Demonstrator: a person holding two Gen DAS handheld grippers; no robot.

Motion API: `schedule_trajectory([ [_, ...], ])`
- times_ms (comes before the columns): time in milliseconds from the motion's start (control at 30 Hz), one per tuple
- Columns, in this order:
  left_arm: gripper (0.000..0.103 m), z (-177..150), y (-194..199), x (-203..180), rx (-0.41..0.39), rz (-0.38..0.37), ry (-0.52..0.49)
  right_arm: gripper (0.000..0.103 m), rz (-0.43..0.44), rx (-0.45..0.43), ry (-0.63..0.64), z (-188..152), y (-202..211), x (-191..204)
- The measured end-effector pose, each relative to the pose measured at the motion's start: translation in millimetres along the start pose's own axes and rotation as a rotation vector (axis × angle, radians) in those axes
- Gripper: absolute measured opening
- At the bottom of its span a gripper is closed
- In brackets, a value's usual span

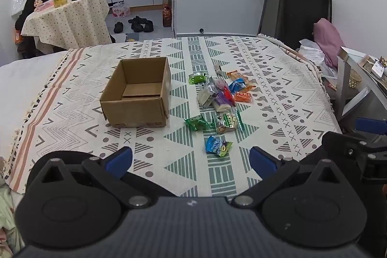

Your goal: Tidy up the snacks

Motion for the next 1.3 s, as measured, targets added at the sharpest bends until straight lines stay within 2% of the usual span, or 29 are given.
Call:
schedule_trajectory([
  [1300,0.102,2.0,1.2,3.3,-0.005,-0.013,0.013,0.103,-0.010,0.005,0.009,0.7,-0.2,3.7],
])
Point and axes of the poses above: each gripper's, at about its wrist camera, not at the fingertips, and y roughly against the way its jaws point, x to its left, z to its top, the point moved 3 cm from there along -y, roughly the way its jaws point, and after that the axes turned 10 degrees about x, right-handed, at the moved point
